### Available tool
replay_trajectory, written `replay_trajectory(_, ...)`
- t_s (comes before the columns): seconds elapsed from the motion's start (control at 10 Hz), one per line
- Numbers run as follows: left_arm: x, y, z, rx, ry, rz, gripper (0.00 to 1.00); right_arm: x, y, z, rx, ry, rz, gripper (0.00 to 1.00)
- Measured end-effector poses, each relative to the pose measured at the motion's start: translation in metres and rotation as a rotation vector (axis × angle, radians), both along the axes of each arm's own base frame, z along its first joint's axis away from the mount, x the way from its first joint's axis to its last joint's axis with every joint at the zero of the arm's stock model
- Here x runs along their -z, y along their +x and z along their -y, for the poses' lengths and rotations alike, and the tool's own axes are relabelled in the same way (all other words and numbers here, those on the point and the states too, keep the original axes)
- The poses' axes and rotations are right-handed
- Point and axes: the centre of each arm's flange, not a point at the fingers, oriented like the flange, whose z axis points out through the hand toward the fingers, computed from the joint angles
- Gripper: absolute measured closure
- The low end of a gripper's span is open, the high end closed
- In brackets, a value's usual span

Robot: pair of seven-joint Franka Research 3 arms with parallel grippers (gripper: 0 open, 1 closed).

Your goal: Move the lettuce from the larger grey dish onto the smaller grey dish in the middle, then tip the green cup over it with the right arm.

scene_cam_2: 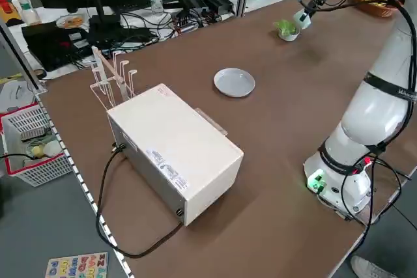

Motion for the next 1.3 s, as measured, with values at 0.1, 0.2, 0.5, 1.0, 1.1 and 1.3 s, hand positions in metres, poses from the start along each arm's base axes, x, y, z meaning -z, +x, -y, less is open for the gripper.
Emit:
replay_trajectory(0.1,0.0000,0.0000,0.0000,0.000,0.000,0.000,0.00,-0.0035,0.0018,-0.0010,0.013,0.006,-0.012,0.32)
replay_trajectory(0.2,0.0000,-0.0001,0.0004,0.001,0.000,-0.001,0.00,-0.0060,0.0034,-0.0011,0.025,0.010,-0.023,0.32)
replay_trajectory(0.5,0.0000,-0.0002,0.0032,0.006,0.000,0.000,0.00,-0.0078,0.0056,-0.0002,0.047,0.015,-0.049,0.32)
replay_trajectory(1.0,0.0000,-0.0002,0.0033,0.006,0.000,0.000,0.00,-0.0070,0.0076,-0.0023,0.061,0.018,-0.066,0.32)
replay_trajectory(1.1,0.0000,-0.0002,0.0033,0.006,0.000,0.000,0.00,-0.0064,0.0077,-0.0024,0.063,0.018,-0.068,0.32)
replay_trajectory(1.3,0.0000,-0.0002,0.0033,0.006,0.000,0.000,0.00,-0.0064,0.0077,-0.0027,0.069,0.019,-0.075,0.32)
